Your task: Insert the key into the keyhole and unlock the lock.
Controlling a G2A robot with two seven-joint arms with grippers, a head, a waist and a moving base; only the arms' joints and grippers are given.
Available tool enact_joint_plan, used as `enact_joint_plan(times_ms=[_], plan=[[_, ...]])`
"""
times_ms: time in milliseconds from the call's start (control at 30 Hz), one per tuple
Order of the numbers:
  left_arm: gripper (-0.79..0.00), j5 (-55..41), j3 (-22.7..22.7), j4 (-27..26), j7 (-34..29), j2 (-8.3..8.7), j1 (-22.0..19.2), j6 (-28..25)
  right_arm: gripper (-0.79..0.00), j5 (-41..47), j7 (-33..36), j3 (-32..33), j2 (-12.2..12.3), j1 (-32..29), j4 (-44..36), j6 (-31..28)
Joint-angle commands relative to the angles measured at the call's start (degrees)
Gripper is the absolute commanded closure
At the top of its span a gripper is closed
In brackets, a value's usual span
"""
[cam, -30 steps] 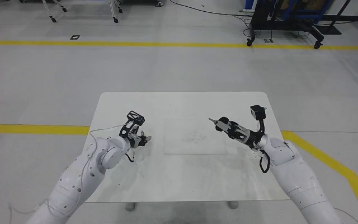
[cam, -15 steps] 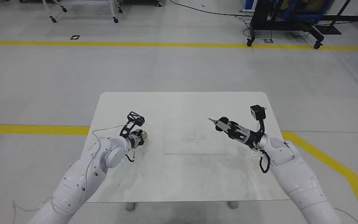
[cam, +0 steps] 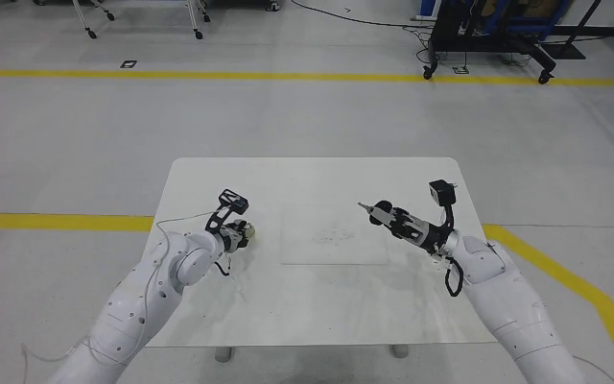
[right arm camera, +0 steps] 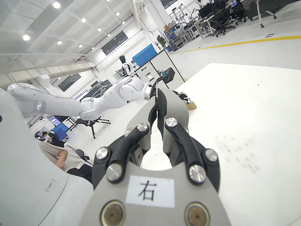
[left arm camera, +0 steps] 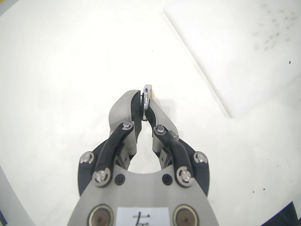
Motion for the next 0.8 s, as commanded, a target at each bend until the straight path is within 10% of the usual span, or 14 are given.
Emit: enact_joint_plan(times_ms=[0, 267, 400, 767], plan=[[-0.348, 0.0, -0.2, -0.1, 0.0, -0.08, 0.0, -0.2, 0.000, 0.0, 0.0, 0.0, 0.0, 0.0, 0.0, 0.0], [-0.265, 0.1, -0.3, 0.5, -0.4, -0.59, -0.3, -0.7, 0.000, 0.0, 0.0, 0.0, 0.0, 0.0, 0.0, 0.0], [0.000, 0.5, 0.0, 1.0, -1.2, -0.90, -0.8, -0.9, 0.000, 0.0, 0.0, 0.0, 0.0, 0.0, 0.0, 0.0], [0.000, 2.4, -0.8, 1.3, -2.5, -1.22, -0.6, -0.4, 0.000, 0.0, 0.0, 0.0, 0.0, 0.0, 0.0, 0.0]])
